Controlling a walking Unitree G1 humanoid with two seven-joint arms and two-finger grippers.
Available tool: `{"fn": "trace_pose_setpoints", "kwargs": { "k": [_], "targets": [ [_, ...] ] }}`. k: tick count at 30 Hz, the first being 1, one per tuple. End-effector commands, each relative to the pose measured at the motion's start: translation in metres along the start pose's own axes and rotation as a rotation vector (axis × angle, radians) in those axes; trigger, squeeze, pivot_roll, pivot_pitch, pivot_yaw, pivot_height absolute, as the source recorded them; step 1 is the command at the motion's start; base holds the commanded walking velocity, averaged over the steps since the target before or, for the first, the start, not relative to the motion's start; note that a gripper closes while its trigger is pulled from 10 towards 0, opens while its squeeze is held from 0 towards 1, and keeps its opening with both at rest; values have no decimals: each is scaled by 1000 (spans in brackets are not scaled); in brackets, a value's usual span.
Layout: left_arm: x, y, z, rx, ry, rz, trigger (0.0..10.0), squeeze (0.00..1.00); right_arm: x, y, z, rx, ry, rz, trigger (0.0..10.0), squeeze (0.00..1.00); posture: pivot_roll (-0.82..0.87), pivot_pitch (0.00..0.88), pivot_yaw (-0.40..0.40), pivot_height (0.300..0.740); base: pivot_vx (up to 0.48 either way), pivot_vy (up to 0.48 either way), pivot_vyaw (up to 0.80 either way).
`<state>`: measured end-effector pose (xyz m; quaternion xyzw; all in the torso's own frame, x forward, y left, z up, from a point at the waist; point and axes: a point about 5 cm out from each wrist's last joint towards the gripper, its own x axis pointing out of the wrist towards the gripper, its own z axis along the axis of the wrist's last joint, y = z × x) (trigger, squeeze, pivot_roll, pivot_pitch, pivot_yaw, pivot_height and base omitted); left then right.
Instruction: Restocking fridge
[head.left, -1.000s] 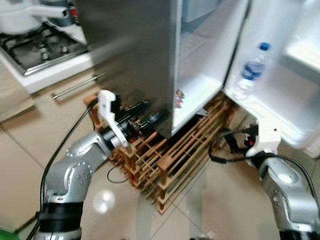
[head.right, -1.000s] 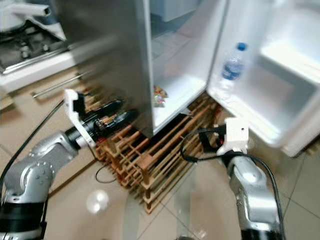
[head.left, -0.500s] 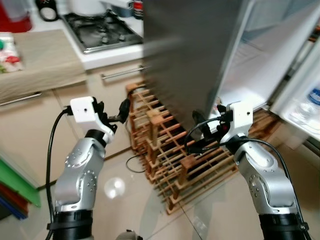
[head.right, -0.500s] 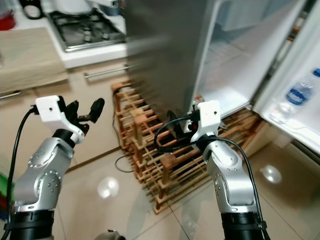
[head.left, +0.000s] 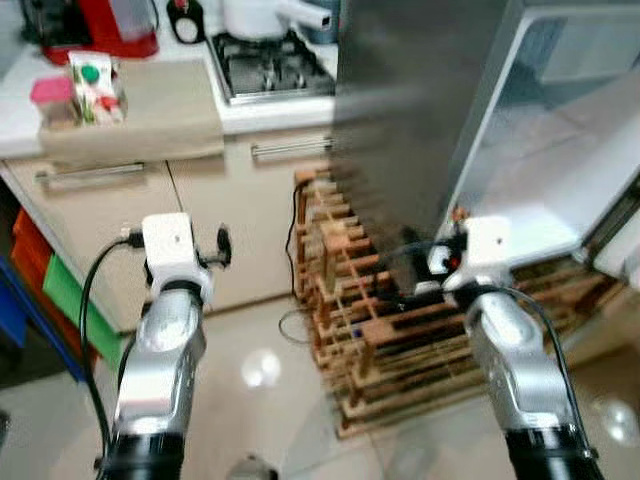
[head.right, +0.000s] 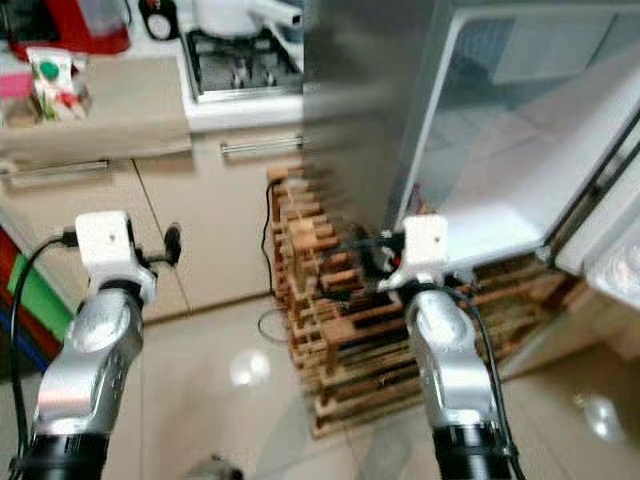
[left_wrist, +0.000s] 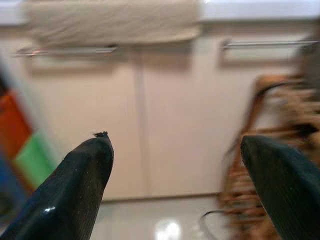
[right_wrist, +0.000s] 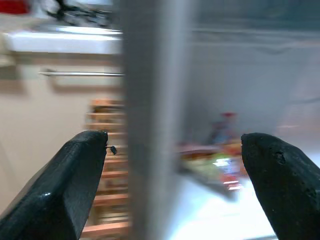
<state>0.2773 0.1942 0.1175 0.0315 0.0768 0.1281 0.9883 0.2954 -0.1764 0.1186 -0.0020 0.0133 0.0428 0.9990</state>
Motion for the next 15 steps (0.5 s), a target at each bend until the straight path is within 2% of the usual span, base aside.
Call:
{"fn": "trace_pose_setpoints", "kwargs": {
  "k": [1, 5, 8, 10, 11, 12, 13, 14, 15],
  "targets": [
    [-1, 9, 13, 60, -50, 57, 10000, 0, 6, 3, 7, -33, -38, -9, 10000, 0, 36, 0, -68, 740, 0, 0, 513],
    [2, 0, 20, 86, -109, 66, 10000, 0, 12, 5, 1, -70, -32, -7, 10000, 0, 38, 0, -79, 740, 0, 0, 513],
    [8, -9, 25, 19, -138, 14, 10000, 0, 18, 8, -3, -26, -11, -27, 10000, 0, 17, 0, -79, 740, 0, 0, 217],
    [8, -9, 26, 19, -141, 14, 10000, 0, 19, 9, -2, -31, -16, -25, 10000, 0, 17, 0, -79, 740, 0, 0, 0],
    [7, -10, 26, 20, -139, -2, 10000, 0, 18, 9, 0, -34, -28, -20, 10000, 0, 15, 0, -76, 740, 0, 0, 0],
    [3, -20, 31, 9, -171, -94, 10000, 0, 11, 10, 0, -42, -44, -13, 10000, 0, 7, 0, -63, 740, 0, 0, 0],
    [3, -20, 31, 9, -171, -94, 10000, 0, 11, 10, 0, -42, -44, -13, 10000, 0, 7, 0, -63, 740, 0, 0, 0],
    [3, -25, 36, 0, -197, -142, 10000, 0, 9, 9, -1, -39, -47, -16, 10000, 0, 7, 0, -56, 740, 0, 0, 0],
    [4, -25, 37, -4, -198, -154, 10000, 0, 9, 9, -1, -32, -55, -27, 10000, 0, 9, 0, -51, 740, 0, 480, 0]
  ]
}}
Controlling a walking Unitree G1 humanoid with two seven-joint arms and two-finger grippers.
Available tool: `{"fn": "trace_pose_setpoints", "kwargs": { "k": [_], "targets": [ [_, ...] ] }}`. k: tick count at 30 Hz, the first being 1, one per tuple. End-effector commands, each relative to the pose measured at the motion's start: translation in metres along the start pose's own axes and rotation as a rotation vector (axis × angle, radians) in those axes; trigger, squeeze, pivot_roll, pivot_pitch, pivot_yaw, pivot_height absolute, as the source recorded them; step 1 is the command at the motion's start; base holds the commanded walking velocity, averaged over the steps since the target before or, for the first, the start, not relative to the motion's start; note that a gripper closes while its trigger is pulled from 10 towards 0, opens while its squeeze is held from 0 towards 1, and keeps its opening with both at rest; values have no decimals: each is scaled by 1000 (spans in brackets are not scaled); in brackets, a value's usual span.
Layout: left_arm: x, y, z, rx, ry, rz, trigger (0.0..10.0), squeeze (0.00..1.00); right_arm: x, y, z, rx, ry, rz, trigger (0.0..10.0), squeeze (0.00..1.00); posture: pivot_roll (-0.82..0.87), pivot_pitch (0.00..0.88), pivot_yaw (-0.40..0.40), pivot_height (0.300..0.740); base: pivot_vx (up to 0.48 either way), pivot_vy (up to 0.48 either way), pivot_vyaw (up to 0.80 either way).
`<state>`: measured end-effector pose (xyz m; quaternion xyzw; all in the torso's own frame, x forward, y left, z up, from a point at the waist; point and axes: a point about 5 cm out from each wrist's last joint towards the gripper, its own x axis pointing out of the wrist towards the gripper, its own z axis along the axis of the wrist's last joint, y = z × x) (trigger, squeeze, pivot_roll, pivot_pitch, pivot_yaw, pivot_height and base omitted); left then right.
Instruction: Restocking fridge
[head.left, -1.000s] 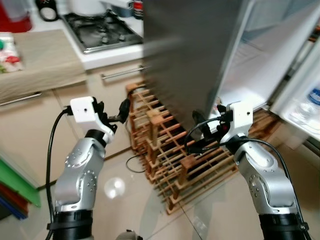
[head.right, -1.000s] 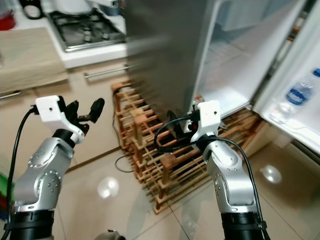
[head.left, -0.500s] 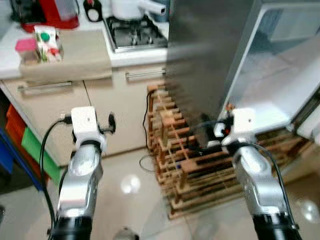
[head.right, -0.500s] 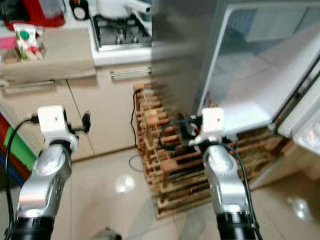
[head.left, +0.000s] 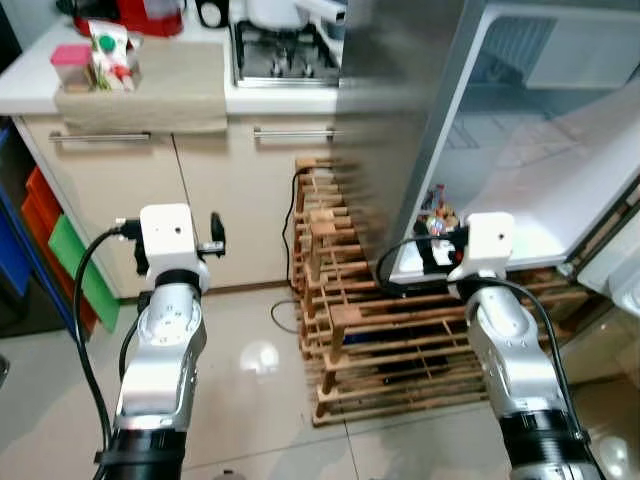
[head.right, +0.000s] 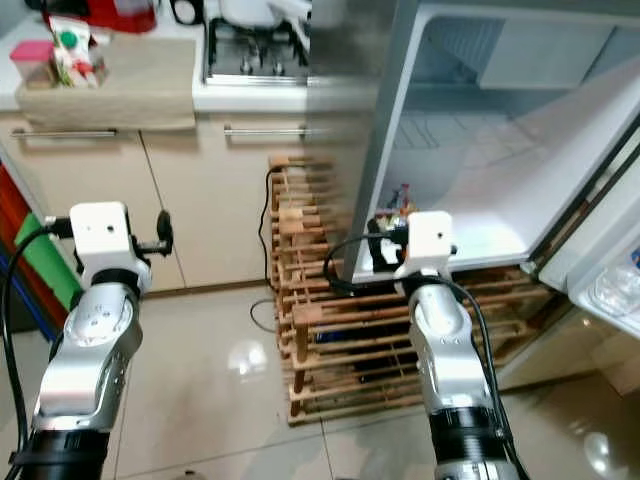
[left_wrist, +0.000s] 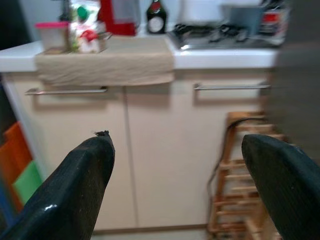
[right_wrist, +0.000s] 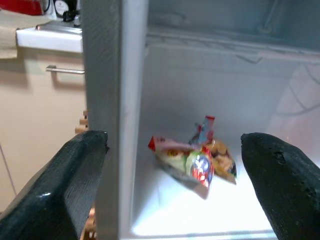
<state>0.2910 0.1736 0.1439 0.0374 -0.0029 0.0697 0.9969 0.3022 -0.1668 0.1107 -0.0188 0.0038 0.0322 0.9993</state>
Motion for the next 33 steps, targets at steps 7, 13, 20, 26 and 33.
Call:
{"fn": "trace_pose_setpoints", "kwargs": {
  "k": [7, 13, 20, 26, 33],
  "targets": [
    [0, -2, 16, 7, -75, -73, 10000, 0, -21, -6, 31, 51, -178, -121, 10000, 0, 13, 0, -30, 740, 0, 480, 0],
    [-1, -8, 15, 28, -78, -100, 10000, 0, -25, -19, 28, 82, -174, -180, 10000, 0, -3, 0, -18, 740, 0, 480, 0],
    [7, -24, 24, 62, -116, -142, 10000, 0, -10, -5, 31, 51, -163, -56, 10000, 0, -4, 0, -8, 740, 0, 69, 234],
    [8, -26, 24, 80, -123, -157, 10000, 0, -6, 1, 27, 81, -144, -6, 10000, 0, 3, 0, -13, 740, 0, 0, 610],
    [10, -29, 27, 53, -130, -177, 10000, 0, -4, 13, 24, 109, -139, 41, 10000, 0, 8, 0, -13, 740, 53, 0, 588]
  ]
}}
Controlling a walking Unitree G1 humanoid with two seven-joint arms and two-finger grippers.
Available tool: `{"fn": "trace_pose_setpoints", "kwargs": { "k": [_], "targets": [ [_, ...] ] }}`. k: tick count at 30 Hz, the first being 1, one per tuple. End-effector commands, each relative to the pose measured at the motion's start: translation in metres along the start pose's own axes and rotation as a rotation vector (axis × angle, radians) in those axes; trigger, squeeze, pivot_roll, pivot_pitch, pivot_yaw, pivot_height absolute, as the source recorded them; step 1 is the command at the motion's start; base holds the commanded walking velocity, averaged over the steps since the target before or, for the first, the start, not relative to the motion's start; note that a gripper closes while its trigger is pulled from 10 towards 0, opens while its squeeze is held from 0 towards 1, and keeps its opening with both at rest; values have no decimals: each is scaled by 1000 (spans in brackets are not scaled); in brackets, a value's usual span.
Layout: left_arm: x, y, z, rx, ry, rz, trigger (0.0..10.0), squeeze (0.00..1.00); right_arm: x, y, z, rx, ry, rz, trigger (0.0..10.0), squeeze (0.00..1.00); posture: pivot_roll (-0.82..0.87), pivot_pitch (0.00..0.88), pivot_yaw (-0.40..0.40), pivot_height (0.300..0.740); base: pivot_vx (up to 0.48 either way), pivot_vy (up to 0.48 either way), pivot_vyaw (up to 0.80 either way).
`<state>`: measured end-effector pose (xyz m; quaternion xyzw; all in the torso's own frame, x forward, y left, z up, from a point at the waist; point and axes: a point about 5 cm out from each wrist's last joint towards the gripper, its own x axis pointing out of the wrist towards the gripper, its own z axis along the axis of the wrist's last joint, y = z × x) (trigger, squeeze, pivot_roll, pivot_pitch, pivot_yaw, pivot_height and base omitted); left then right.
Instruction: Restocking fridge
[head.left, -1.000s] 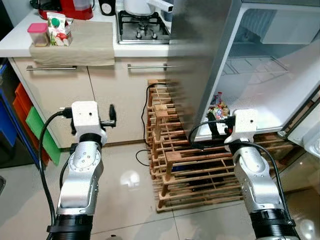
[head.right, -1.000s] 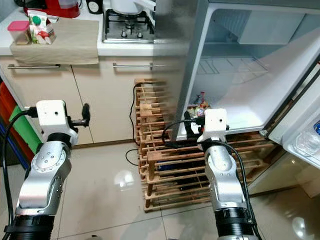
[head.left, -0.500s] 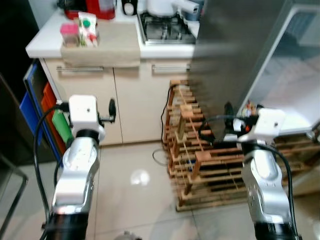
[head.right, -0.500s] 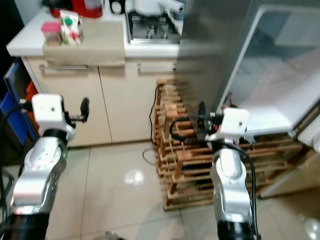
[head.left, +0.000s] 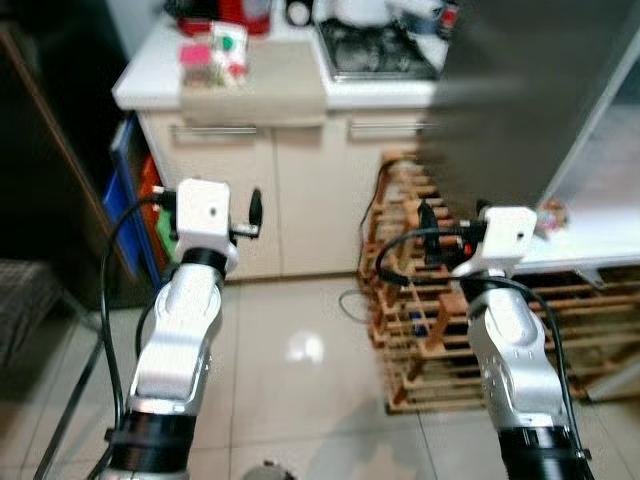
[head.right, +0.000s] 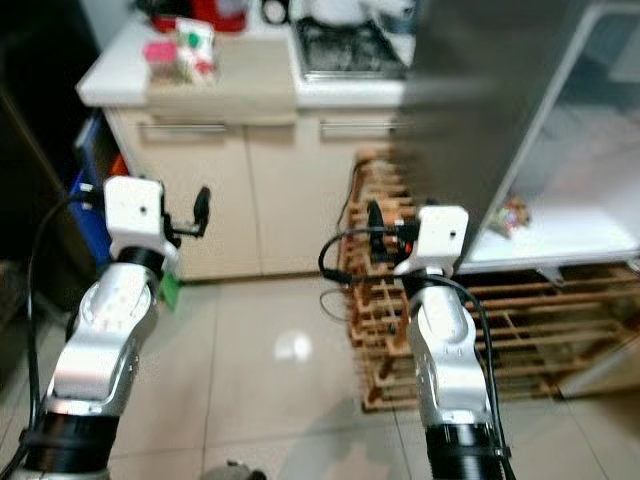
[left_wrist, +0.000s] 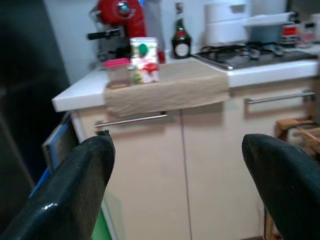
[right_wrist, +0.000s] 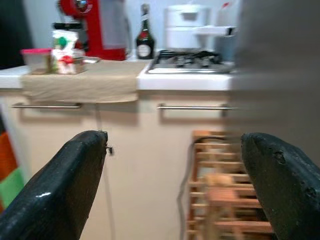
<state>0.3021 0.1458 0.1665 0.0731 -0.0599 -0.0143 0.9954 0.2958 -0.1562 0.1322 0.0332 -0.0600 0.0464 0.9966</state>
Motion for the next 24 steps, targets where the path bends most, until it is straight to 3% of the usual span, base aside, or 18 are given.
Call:
{"fn": "trace_pose_setpoints", "kwargs": {
  "k": [1, 10, 16, 24],
  "targets": [
    [3, 0, 3, -13, -9, -12, 10000, 0, 3, 4, 1, 10, -2, 19, 10000, 0, 8, 0, -12, 740, 371, 0, 681],
    [13, -1, 8, -18, -20, 12, 10000, 0, 11, 6, 4, 8, -8, 27, 10000, 0, 0, 0, -19, 740, 462, 0, 143],
    [19, 2, 11, -18, -24, 9, 10000, 0, 14, 6, 4, 20, -5, 17, 10000, 0, 6, 0, -21, 740, 469, 0, 719],
    [31, -3, 15, -39, -31, -23, 10000, 0, 20, 10, 9, 8, -18, 30, 10000, 0, -1, 0, -24, 740, 469, 0, 0]
  ]
}}
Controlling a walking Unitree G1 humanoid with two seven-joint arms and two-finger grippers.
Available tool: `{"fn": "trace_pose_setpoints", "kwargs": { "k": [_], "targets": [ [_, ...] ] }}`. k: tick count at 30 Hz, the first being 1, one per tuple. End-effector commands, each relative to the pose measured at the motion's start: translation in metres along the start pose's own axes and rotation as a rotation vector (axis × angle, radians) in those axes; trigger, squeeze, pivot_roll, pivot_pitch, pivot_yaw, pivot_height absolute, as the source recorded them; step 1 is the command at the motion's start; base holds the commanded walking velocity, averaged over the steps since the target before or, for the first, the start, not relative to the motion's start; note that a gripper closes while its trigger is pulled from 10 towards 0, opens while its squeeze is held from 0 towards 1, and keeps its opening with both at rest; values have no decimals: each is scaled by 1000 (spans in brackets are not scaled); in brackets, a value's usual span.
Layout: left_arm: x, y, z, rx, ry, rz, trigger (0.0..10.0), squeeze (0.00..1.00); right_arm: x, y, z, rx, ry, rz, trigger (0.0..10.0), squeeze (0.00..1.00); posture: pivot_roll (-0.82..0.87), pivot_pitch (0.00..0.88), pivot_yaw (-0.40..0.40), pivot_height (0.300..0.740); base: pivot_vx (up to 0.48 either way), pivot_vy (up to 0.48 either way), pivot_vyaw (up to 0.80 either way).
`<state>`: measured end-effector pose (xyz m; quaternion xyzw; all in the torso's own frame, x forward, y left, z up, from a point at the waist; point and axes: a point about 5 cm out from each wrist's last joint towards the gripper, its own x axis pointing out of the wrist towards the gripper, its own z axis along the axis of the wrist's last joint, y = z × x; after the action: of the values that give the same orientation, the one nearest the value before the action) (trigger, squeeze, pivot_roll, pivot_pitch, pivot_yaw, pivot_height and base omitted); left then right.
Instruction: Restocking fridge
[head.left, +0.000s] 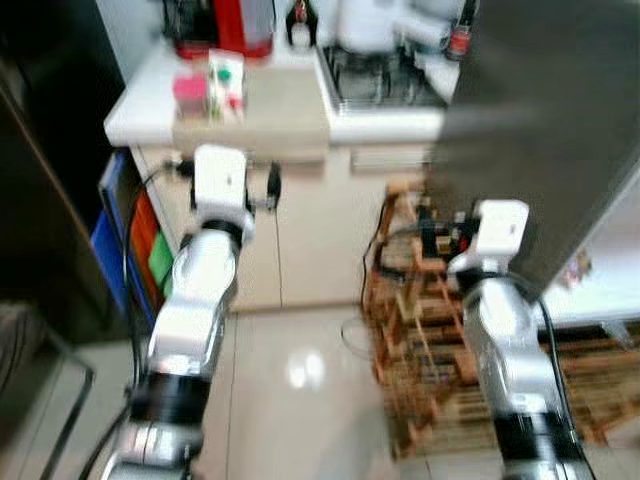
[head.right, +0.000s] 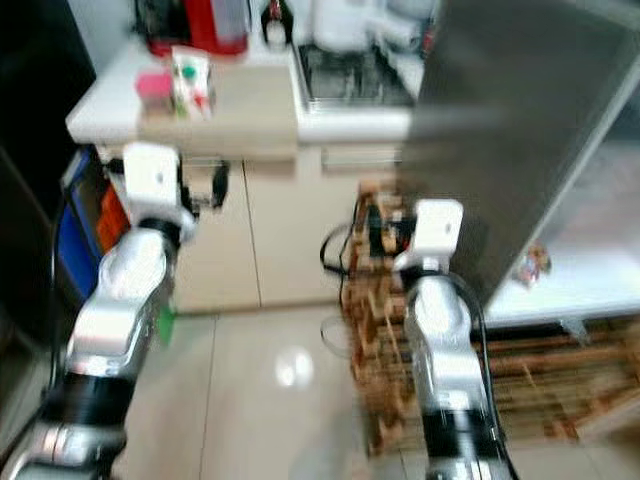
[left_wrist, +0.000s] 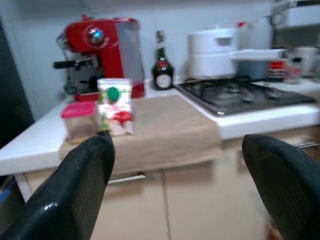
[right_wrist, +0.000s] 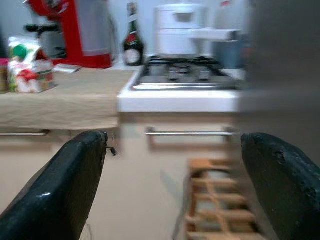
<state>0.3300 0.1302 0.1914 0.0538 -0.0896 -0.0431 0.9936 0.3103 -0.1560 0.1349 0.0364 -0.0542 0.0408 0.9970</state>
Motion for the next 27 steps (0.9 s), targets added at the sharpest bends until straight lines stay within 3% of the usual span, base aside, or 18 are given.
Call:
{"fn": "trace_pose_setpoints", "kwargs": {
  "k": [1, 13, 27],
  "targets": [
    [-1, 9, -8, 2, 32, 29, 10000, 0, 5, 11, 8, 2, -29, 42, 10000, 0, -1, 0, -24, 740, 469, 0, 0],
    [2, 13, 2, 8, -20, 39, 10000, 0, 9, 19, 9, 14, -39, 61, 10000, 0, 15, 0, -18, 740, 469, 0, 0],
    [7, 15, 29, -3, -115, 8, 10000, 0, 10, 22, 15, 2, -70, 76, 10000, 0, 20, 0, -21, 740, 469, 0, 0]
  ]
}}
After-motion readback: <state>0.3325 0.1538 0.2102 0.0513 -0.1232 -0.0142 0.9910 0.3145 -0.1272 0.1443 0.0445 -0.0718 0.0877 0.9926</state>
